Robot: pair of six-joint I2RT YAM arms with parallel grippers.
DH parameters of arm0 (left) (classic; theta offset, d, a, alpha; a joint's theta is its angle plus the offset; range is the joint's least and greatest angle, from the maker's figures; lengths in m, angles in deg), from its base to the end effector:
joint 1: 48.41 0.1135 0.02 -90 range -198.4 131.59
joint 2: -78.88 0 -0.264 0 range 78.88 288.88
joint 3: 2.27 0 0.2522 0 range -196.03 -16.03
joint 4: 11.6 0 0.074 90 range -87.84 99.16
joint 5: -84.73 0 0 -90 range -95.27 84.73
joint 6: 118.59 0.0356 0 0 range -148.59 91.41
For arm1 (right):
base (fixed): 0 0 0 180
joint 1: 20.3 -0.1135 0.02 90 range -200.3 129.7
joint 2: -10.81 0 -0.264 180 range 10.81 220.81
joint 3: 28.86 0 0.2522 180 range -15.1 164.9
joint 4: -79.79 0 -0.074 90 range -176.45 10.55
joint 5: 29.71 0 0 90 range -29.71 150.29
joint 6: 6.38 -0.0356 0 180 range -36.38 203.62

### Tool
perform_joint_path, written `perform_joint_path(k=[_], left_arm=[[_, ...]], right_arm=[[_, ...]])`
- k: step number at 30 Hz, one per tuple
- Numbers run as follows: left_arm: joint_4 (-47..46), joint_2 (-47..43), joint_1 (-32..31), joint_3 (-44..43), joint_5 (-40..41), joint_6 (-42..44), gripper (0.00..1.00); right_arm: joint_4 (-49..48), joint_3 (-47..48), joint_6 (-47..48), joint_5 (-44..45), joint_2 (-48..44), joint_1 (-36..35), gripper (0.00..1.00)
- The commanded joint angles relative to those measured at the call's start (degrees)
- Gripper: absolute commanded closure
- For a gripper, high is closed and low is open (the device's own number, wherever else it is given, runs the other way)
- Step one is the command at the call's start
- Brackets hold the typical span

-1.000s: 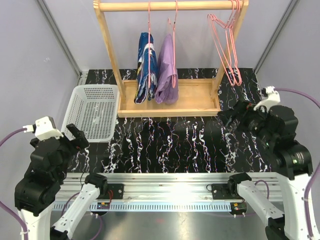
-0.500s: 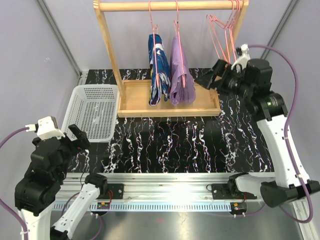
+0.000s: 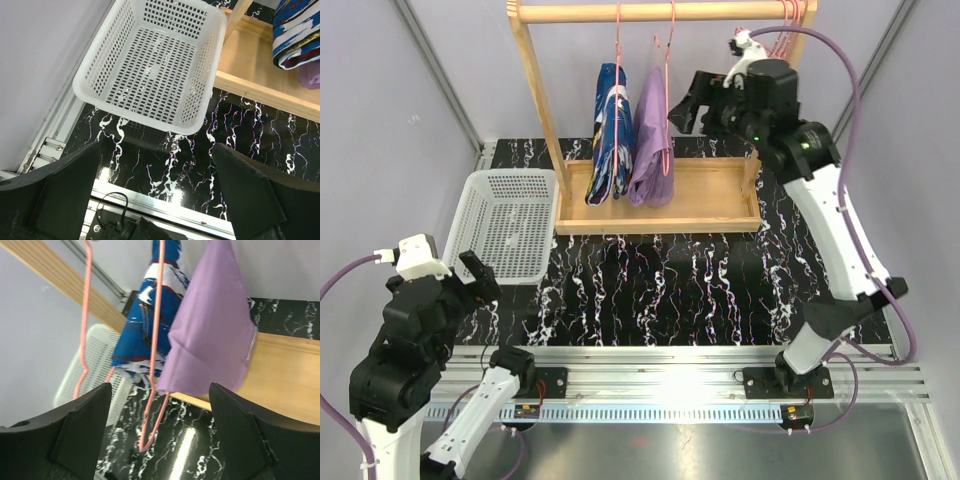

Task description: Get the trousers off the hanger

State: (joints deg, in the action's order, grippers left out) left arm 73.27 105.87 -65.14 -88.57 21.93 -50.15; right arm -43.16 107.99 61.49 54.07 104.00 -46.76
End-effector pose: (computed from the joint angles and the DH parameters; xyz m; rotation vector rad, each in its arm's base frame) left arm 0.0131 0.0131 0.4046 -0.3777 1.9282 0.0425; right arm 0.2879 0.1476 0.5259 -0.1498 1.8531 0.6956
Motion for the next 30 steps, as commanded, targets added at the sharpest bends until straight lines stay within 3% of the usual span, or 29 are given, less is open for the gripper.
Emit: perform_joint_path(k=[1, 4, 7, 10, 16, 17, 30], left_arm=[[-0.45, -0.26, -0.23, -1.12, -0.75, 1.00, 0.01], [-0.27, -0.09, -0.23, -1.38, -0.75, 1.00, 0.01], [-0.27, 0.00, -0.23, -1.38, -0.83, 1.08, 0.01], [-0.36, -0.26, -0.23, -1.30, -1.27, 1.17, 0.01], [-1.24, -0.09, -0.23, -0.33, -2.32, 1.61, 0.01], [-1.33, -0.09, -0.23, -0.24, -2.68, 1.61, 0.01], [-1.59, -0.70, -0.23, 0.73, -4.70, 1.87, 0.01]], right_arm=[[4.52, 8.72, 5.34, 9.81, 4.53, -4.03, 0.14], [8.56, 15.57, 7.62, 16.48, 11.38, -6.49, 0.18], [11.11, 19.72, 9.38, 21.40, 14.90, -7.55, 0.33], [11.82, 19.92, 10.53, 24.67, 15.71, -8.17, 0.51], [10.59, 17.98, 11.67, 26.35, 15.80, -8.17, 0.65], [10.59, 18.15, 11.76, 26.69, 16.15, -8.26, 0.73], [6.73, 20.79, 15.36, 27.93, 20.63, -8.17, 0.77]])
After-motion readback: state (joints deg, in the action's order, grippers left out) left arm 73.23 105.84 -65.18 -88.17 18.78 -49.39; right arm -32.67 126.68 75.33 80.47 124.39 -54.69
